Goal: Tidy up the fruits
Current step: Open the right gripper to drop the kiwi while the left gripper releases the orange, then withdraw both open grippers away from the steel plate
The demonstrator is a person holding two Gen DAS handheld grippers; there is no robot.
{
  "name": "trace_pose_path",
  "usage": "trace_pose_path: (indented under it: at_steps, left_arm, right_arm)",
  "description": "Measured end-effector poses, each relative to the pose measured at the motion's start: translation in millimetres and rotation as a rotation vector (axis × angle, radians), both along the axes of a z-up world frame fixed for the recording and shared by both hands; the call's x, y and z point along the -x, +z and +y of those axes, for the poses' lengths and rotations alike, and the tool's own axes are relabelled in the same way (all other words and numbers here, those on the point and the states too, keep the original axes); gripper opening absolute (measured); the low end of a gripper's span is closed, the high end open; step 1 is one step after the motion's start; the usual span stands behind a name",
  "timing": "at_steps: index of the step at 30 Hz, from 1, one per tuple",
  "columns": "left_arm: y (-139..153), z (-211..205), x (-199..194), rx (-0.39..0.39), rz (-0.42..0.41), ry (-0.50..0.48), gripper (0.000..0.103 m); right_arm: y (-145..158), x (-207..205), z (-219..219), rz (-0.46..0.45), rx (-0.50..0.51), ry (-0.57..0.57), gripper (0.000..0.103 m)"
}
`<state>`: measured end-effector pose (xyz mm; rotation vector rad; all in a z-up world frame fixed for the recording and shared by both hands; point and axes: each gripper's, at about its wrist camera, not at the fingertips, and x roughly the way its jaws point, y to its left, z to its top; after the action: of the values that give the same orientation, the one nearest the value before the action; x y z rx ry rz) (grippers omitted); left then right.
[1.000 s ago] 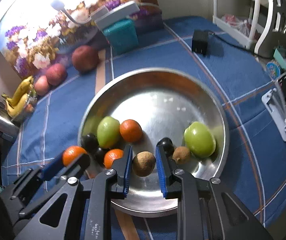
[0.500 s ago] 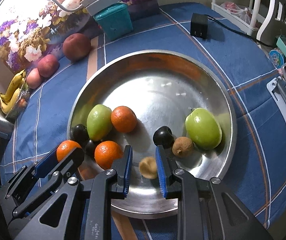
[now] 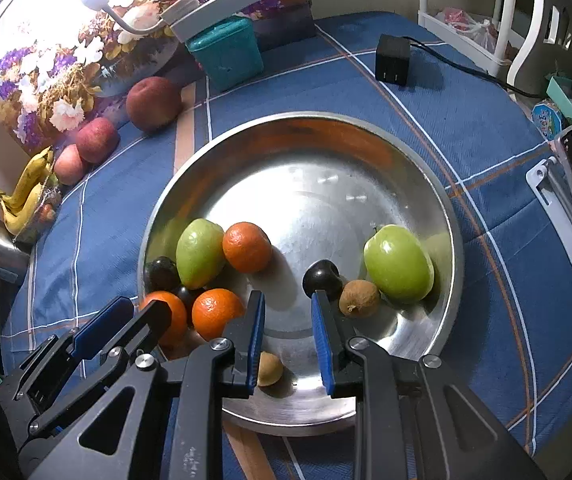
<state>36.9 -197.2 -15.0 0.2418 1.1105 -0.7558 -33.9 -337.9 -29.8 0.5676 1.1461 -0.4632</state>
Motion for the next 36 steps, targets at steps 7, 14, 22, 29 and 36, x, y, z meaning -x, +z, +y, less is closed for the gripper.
trace_pose_path:
  at_steps: [7, 14, 22, 29, 36]
  left_arm:
    - [1.3, 5.1, -3.1, -0.013, 0.011, 0.024, 0.040]
    - [1.2, 19.8, -14.0, -0.015, 0.033, 0.084, 0.040]
    - [-2.7, 42.2, -29.9, -0.129, -0.016, 0.223, 0.060]
    - [-6.9, 63.2, -40.6, -0.209, -0.063, 0.319, 0.063]
    - [-15.0, 68.5, -45.3, -0.274, -0.077, 0.357, 0.065]
  right_arm:
    - [9.1, 1.7, -0.6, -0.019, 0.013, -0.001, 0.025]
    - [10.4, 1.2, -0.6, -0.019, 0.015, 0.004, 0.025]
    - [9.1, -2.8, 3.9, -0.010, 0.019, 0.024, 0.025]
    - [10.9, -12.5, 16.0, 0.002, 0.038, 0.076, 0.025]
    - [8.7, -16.0, 20.4, 0.019, 0.050, 0.097, 0.035]
